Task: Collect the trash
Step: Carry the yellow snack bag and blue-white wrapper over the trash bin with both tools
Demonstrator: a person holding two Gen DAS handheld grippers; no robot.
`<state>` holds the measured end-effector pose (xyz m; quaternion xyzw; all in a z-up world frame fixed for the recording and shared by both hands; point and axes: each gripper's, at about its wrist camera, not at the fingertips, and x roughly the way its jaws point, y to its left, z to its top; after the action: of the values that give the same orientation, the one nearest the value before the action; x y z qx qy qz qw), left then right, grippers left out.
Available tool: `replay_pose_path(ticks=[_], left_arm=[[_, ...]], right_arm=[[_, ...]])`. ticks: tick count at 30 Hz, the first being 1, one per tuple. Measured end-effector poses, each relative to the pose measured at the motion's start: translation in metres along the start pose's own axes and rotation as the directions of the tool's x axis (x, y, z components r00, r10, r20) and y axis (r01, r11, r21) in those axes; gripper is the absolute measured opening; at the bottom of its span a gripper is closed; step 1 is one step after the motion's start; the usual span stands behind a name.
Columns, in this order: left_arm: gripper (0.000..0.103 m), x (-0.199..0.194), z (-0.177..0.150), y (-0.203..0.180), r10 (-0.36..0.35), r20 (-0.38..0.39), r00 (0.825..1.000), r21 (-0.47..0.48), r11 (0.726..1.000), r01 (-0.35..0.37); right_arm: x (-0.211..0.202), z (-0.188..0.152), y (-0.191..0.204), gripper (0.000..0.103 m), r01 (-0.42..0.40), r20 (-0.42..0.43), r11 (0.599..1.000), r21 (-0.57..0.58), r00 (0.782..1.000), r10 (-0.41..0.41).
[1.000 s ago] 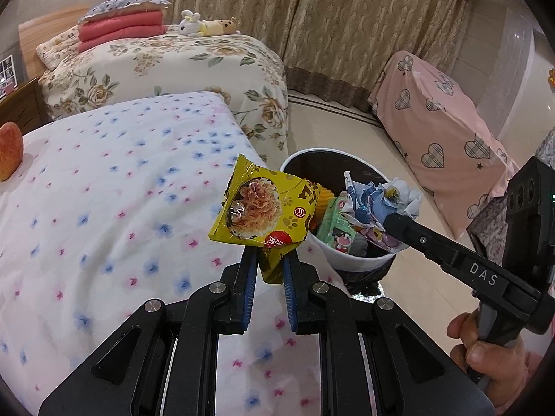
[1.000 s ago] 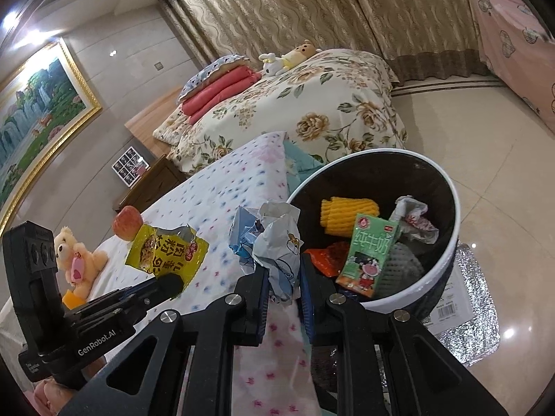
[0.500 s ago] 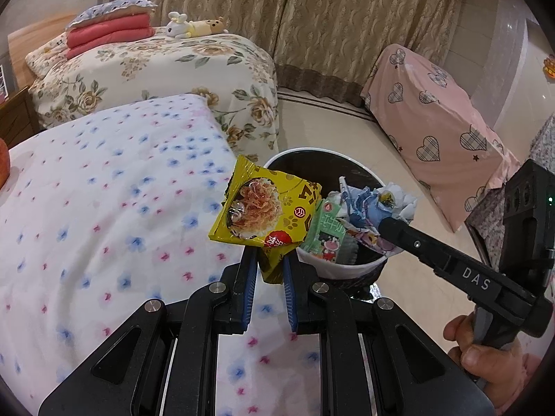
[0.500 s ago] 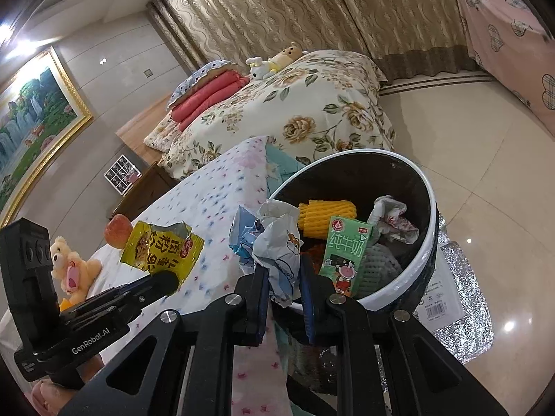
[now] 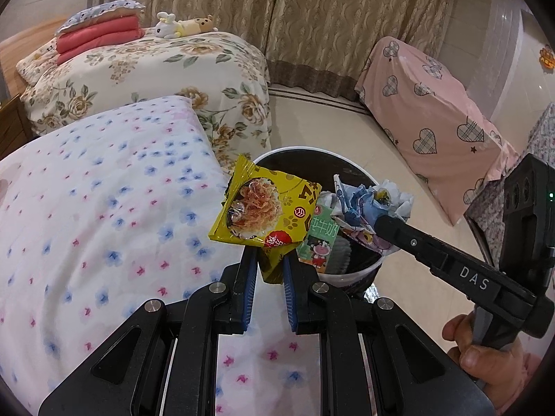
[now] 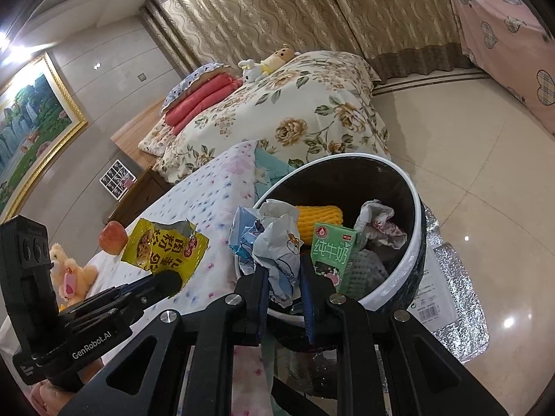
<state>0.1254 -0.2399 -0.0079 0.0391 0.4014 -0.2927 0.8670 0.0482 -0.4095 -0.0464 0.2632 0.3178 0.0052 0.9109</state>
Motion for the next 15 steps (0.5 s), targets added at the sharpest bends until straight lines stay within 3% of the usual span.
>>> replay_pose_path(ticks=[15], left_arm=[[0.014, 0.013, 0.009, -0.011, 0.001, -0.009, 1.000, 0.030, 1.000, -0.001]], right_arm=[[0.002, 0.012, -0.010, 0.016, 0.013, 0.009, 1.000, 0.008, 1.000, -0.013]])
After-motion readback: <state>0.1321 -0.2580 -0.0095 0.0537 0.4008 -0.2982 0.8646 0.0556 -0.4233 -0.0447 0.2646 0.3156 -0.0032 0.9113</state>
